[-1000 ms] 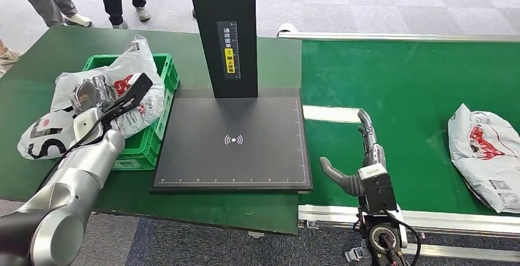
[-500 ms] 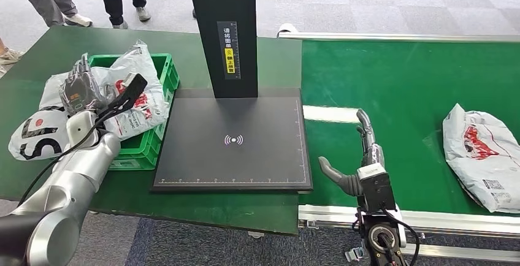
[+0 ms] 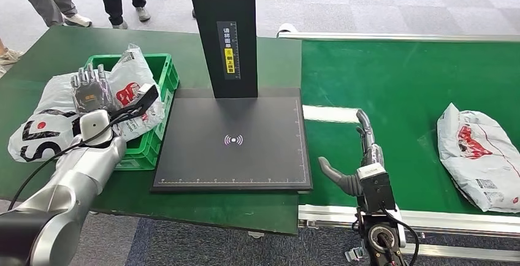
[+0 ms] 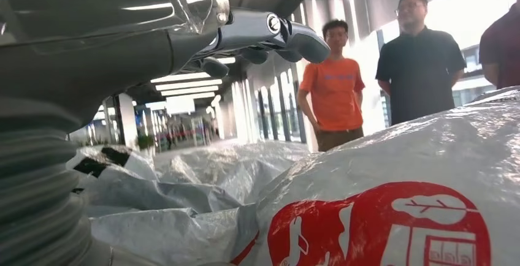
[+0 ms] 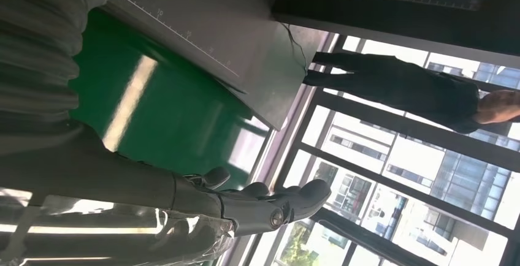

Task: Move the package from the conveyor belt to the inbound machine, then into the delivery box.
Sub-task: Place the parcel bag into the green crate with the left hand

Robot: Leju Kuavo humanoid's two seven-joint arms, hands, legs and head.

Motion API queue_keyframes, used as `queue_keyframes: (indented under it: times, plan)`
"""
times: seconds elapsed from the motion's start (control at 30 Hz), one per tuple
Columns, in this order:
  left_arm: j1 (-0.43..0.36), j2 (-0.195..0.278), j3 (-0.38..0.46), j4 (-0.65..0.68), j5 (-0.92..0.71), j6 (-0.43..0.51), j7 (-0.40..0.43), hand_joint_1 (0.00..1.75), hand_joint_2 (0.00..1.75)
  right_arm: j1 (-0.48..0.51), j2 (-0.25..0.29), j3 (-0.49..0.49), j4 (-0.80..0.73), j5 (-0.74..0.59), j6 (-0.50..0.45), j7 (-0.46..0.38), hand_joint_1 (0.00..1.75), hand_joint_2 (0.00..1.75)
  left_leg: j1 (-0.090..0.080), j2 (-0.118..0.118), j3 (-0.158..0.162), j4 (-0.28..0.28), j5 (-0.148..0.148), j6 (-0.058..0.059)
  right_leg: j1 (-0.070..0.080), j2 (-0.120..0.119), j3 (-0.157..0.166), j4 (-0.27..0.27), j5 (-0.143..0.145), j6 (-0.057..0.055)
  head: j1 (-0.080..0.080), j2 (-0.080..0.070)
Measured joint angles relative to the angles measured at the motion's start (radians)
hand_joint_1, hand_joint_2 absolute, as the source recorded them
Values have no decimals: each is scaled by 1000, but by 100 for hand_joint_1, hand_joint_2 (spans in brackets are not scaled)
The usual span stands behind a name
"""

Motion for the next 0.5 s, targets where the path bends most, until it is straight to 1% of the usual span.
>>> queue_keyframes:
  times: [0.07, 0.1, 0.17, 0.2, 0.23, 0.3, 0.4, 0.5]
  plan:
    - [-1, 10, -65, 0, 0, 16, 32, 0, 175, 0, 0, 2, 2, 0, 0, 0, 0, 175, 0, 0, 0, 0, 0, 0, 0, 0, 0, 0, 0, 0, 0, 0]
    - [-2, 14, -92, 0, 0, 42, 38, 0, 175, 0, 0, 3, 3, 0, 0, 0, 0, 175, 0, 0, 0, 0, 0, 0, 0, 0, 0, 0, 0, 0, 0, 0]
    - [0, 21, -122, -9, 6, 142, 16, 0, 175, 0, 0, 5, 5, 0, -1, 0, 0, 175, 0, 0, 0, 0, 0, 0, 0, 0, 0, 0, 0, 0, 0, 0]
    - [5, 23, -126, -24, 16, 200, -15, 0, 175, 0, 0, 6, 5, 0, -2, 0, 0, 175, 0, 0, 0, 0, 0, 0, 0, 0, 0, 0, 0, 0, 0, 0]
    - [13, 25, -123, -53, 32, 245, -62, 0, 175, 1, 0, 7, 5, 0, -4, 0, 0, 175, 0, 0, 0, 0, 0, 0, 0, 0, 0, 0, 0, 0, 0, 0]
    - [48, 22, -93, -152, 73, 282, -200, 0, 175, 4, 0, 8, 5, 0, -10, -2, 0, 175, 0, 0, 0, 0, 0, 0, 0, 0, -1, 0, 0, 0, 0, 0]
    - [119, -12, 20, -350, 101, 284, -446, 0, 175, 14, -3, 8, 5, -2, -22, -10, 0, 175, 0, 0, 0, 0, 0, 0, 0, 0, -1, 0, 0, 0, 0, 0]
    - [171, -66, 149, -520, 112, 284, -621, 0, 175, 20, -7, 7, 5, -8, -31, -20, 0, 175, 0, 2, 0, 0, -1, 0, 0, 2, -1, 0, 0, 0, 0, 0]
